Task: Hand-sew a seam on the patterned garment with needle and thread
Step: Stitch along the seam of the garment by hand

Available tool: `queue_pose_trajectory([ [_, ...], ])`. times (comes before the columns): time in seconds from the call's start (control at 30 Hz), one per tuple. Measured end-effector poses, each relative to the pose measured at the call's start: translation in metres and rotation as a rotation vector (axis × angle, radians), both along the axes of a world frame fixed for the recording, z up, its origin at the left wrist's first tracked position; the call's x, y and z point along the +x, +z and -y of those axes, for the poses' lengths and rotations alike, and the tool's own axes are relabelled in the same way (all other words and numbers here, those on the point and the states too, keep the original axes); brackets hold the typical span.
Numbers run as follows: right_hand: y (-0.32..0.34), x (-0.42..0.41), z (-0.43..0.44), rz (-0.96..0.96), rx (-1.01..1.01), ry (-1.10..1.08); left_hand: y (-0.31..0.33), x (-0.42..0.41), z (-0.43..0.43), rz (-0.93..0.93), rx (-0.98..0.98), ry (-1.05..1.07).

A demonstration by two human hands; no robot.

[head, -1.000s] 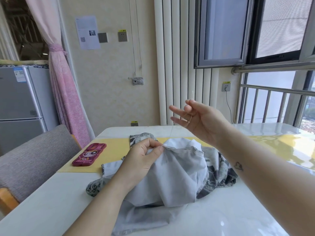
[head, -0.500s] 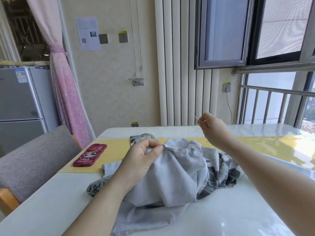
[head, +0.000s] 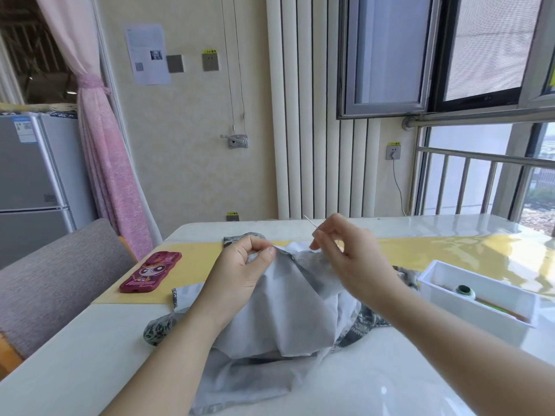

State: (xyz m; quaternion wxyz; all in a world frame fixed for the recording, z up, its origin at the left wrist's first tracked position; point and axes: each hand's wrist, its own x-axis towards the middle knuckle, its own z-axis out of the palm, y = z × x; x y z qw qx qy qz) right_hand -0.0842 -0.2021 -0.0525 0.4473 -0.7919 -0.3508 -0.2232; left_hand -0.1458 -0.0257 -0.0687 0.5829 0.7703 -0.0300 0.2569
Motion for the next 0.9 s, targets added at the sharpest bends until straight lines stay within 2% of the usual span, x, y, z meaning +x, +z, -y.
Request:
queue_pose_trajectory([
  [0.1,-0.014,0.005,-0.010,0.192,-0.032,-0.057,0.002,0.000,0.003,0.009,-0.002,-0.024],
  [0.17,-0.016,0.011,-0.012,0.219,-0.011,-0.050,0.004,-0.002,0.003,0.019,0.004,-0.041],
  [0.37,-0.012,0.024,0.002,0.093,0.120,-0.055,0.003,-0.005,0.002,-0.046,0.220,-0.083],
  [0.6,-0.025,0.021,0.019,-0.023,0.010,-0.047,-0.008,-0.003,0.006,-0.106,0.273,-0.089],
  [0.9,-0.012,0.020,0.031,-0.071,-0.137,-0.016,-0.006,-0.006,0.011,-0.163,0.282,-0.103],
])
